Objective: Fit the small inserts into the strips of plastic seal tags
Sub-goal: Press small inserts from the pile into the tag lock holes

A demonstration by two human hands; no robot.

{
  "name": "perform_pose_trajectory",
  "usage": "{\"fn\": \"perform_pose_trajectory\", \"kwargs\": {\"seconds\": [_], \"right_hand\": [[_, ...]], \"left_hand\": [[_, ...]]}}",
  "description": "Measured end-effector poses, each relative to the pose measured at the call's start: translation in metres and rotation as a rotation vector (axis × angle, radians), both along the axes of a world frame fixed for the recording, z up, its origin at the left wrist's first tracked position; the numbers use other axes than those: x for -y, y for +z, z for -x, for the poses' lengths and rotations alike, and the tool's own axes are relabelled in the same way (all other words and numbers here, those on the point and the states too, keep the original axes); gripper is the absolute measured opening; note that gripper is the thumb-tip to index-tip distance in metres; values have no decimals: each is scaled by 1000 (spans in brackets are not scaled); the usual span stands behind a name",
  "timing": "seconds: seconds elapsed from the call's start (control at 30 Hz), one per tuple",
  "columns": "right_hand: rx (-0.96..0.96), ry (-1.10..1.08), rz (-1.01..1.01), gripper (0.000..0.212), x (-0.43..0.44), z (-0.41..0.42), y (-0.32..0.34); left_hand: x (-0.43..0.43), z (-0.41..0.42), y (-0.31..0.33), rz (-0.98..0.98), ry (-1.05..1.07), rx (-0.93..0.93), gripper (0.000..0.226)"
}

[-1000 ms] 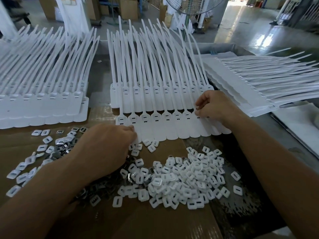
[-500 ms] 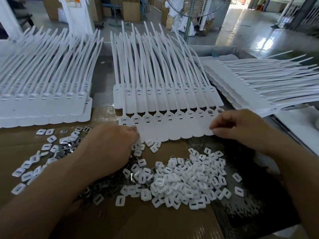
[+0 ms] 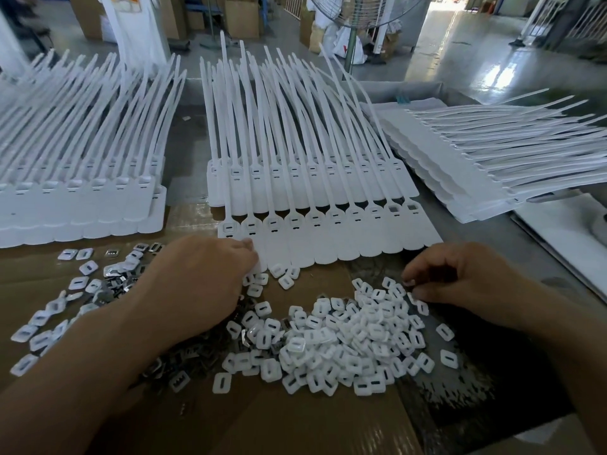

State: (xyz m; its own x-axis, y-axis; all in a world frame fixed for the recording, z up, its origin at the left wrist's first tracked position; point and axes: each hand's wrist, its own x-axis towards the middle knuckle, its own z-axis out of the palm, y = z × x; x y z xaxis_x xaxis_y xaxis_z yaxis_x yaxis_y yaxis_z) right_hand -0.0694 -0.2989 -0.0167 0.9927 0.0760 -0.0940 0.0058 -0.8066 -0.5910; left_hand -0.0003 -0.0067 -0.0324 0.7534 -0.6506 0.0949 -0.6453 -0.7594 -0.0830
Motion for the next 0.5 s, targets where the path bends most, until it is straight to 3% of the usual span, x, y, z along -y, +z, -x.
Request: {"fn": "perform_pose_trajectory", "kwargs": {"seconds": [0.4, 0.5], "right_hand": [[10, -7, -30, 22, 4, -3, 2], [21, 11, 51, 26, -1, -6, -2]], "left_hand": [[-2, -2, -3, 23, 13, -6, 43], [-1, -2, -3, 29, 9, -9, 45]]}}
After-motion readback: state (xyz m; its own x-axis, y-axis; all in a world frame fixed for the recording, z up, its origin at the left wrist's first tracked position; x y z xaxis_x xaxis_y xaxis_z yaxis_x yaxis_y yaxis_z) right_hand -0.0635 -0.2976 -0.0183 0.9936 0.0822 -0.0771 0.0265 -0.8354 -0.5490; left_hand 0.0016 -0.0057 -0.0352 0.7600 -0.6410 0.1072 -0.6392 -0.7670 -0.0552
